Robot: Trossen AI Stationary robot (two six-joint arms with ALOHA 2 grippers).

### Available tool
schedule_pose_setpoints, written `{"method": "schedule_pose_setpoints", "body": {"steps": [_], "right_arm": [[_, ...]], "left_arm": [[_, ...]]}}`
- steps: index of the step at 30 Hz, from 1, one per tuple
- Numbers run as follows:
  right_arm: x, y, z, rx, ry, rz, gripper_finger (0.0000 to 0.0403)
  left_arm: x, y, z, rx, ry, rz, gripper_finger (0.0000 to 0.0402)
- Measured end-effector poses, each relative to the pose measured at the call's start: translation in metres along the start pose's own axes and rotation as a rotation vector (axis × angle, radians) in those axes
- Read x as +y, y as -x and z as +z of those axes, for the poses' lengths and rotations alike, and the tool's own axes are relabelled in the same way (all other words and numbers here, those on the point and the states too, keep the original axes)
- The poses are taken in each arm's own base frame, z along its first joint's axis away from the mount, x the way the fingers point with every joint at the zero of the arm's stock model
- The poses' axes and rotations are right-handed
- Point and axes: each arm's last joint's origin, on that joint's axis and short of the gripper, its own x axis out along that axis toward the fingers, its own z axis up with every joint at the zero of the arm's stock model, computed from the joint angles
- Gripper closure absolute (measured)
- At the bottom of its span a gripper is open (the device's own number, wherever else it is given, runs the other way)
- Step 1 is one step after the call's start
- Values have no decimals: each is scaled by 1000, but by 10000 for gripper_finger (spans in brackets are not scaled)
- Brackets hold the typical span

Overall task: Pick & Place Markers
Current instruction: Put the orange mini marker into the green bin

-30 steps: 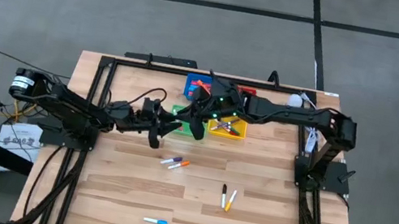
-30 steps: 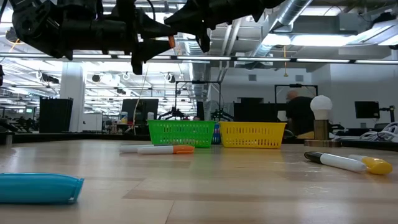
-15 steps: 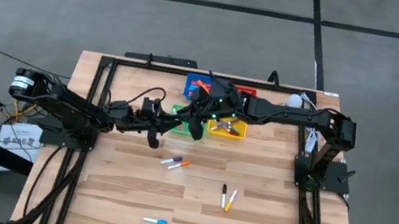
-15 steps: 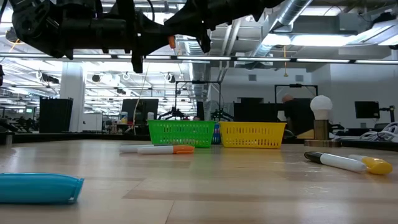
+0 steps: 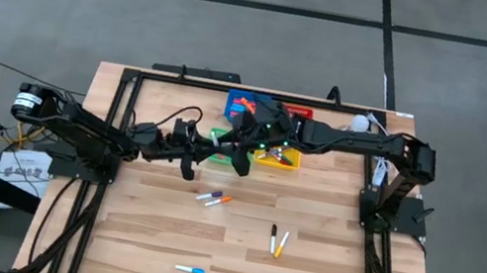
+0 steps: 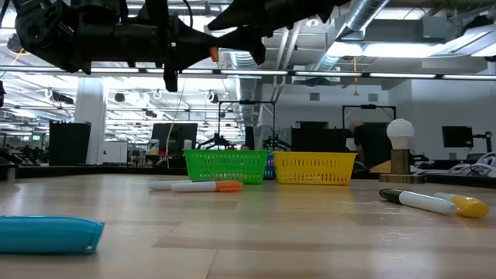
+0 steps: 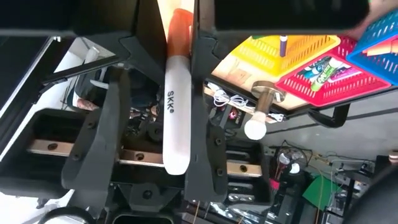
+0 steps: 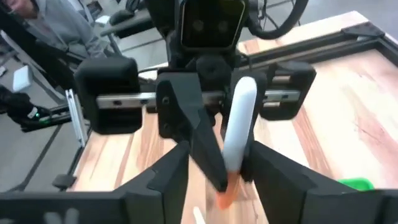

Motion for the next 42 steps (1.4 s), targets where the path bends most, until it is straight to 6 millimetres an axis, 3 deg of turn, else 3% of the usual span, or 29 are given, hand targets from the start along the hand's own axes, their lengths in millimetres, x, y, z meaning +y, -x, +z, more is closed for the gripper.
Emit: {"method": "schedule_pose_setpoints", "body": {"steps": [5,9,18,22,27,36,42], "right_arm": [[-8,12,-3,72,-12,-43,221],[-15,26,-7,154,-40,-144,214],[-28,51,-34,443,-209,-529,229],[-21,50,-49,522,-231,-607,237],[-6,44,-64,585,-229,-603,241],[29,38,-72,589,-164,-643,243],[43,36,-75,568,-125,-672,240]], "left_arm": [[1,0,-1,0,-44,36,353],[7,1,-6,36,-88,169,352],[18,-2,-14,138,-132,291,352],[19,-27,-3,167,-158,294,352],[31,-55,-9,381,-177,289,349],[52,-57,-34,587,-145,256,345],[62,-57,-34,588,-141,294,323]]}}
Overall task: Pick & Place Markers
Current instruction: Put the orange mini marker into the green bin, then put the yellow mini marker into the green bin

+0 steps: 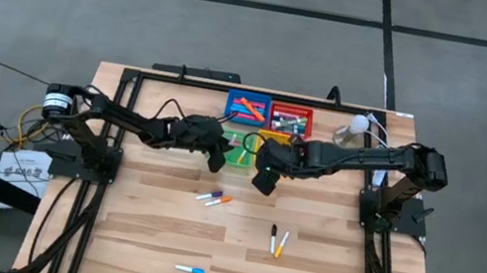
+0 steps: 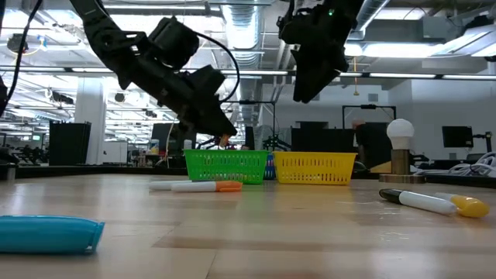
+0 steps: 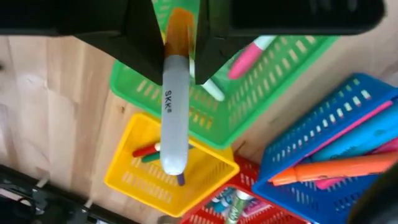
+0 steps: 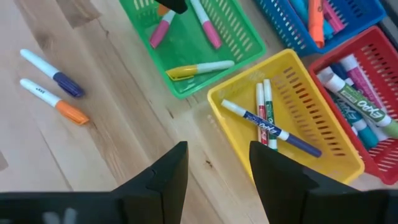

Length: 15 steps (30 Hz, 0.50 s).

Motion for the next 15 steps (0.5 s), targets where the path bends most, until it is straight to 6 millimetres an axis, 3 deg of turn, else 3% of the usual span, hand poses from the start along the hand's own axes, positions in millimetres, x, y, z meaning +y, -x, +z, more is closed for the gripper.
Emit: {"method": "schedule_pose_setpoints", "body": {"steps": [7,12,15], "right_arm": [[2,1,-1,-12,-22,-17,231],[9,4,-7,5,7,-16,225],[15,5,-10,8,6,-9,225]], "left_arm": [[1,0,0,-3,26,8,264],[1,1,1,-2,164,0,237],[-3,6,5,18,286,-91,233]]}}
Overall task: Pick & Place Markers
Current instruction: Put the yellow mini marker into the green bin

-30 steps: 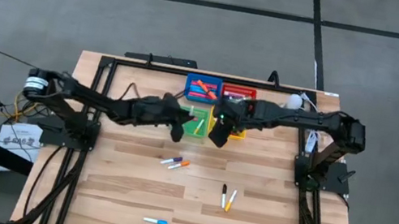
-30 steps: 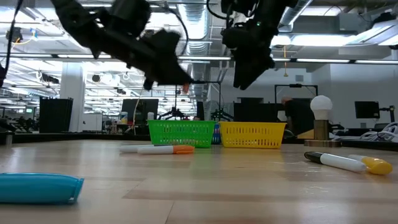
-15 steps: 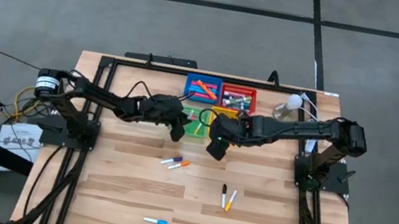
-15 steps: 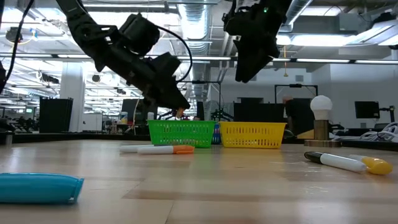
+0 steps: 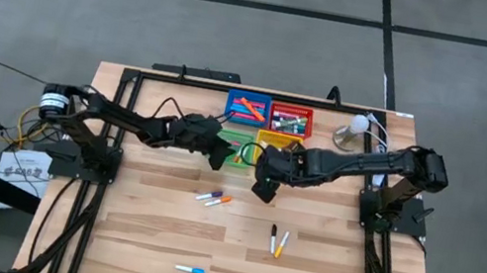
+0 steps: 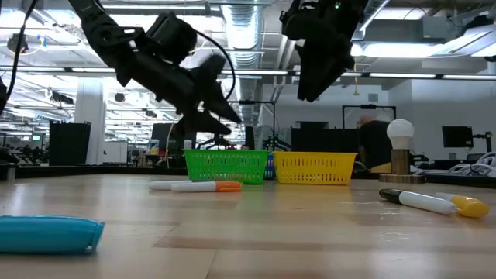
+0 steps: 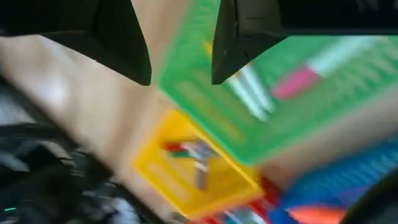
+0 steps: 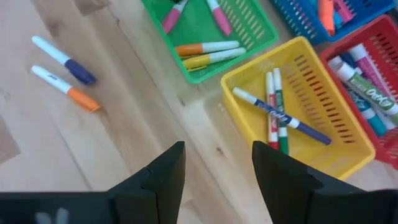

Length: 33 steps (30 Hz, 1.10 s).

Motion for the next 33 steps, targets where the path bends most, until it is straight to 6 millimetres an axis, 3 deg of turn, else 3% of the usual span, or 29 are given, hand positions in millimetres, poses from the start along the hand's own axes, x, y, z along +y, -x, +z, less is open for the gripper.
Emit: {"method": "schedule_pose_setpoints", "body": {"steps": [4,10,14,21,28,33], "right_arm": [[6,3,-5,18,-57,1,231],[17,8,-15,1,-259,-31,242],[34,7,-30,1,-463,5,247],[71,21,-48,7,-573,192,249],[120,43,-75,-59,-634,379,249],[130,30,-94,22,-755,285,249]], "left_arm": [[-15,17,3,48,38,-175,239],[-46,62,-5,20,-22,-375,249],[-63,95,-12,0,-3,-506,254],[-91,145,-32,-9,-30,-725,259],[-98,161,-65,6,7,-685,259],[-105,168,-88,66,42,-673,259]]}}
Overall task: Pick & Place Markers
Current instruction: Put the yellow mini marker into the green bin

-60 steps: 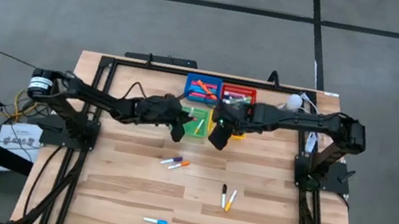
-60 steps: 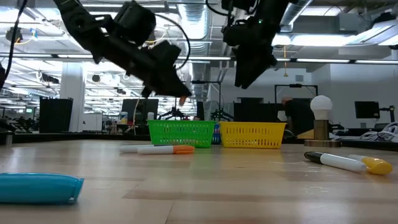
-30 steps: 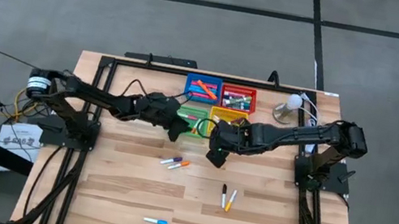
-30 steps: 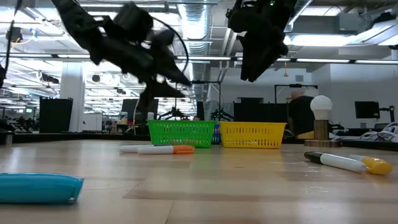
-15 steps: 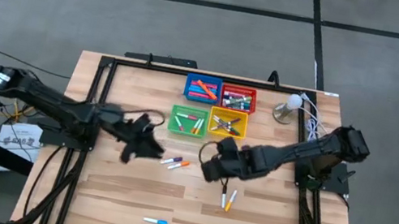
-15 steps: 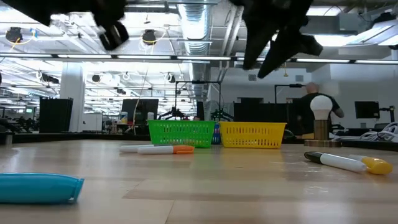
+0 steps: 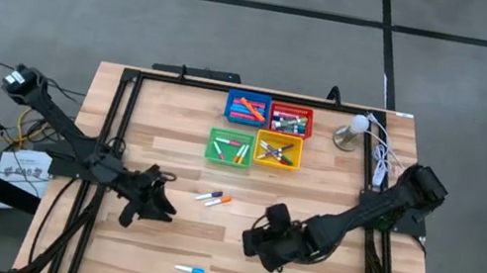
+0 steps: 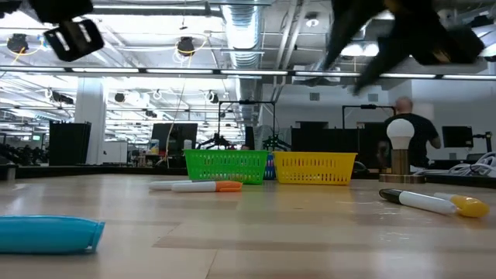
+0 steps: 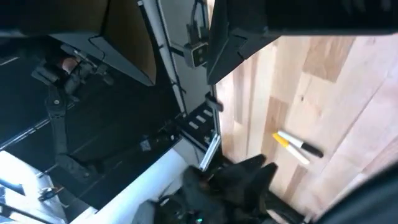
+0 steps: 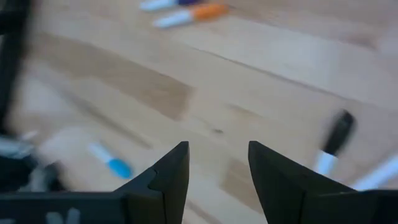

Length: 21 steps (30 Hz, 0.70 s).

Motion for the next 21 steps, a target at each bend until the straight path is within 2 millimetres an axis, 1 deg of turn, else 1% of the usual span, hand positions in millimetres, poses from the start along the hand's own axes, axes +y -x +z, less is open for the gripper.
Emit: {"method": "schedule_pose_setpoints", "body": {"steps": [5,7,10,13,15,21], "right_arm": [[-14,-18,-17,53,-128,-164,249],[-20,-27,-25,61,-160,-232,249],[-26,-36,-37,113,-203,-305,249],[-30,-40,-48,137,-221,-340,249],[-31,-38,-53,132,-236,-350,249],[-39,-35,-50,112,-230,-445,249]], "left_arm": [[-6,2,-11,-43,-62,67,259],[-5,1,-11,-75,-70,102,259],[-3,0,-11,-102,-70,142,259],[-3,-1,-12,-101,-73,149,259],[-2,-1,-12,-98,-77,150,259],[-3,-1,-12,-102,-75,148,259]]}}
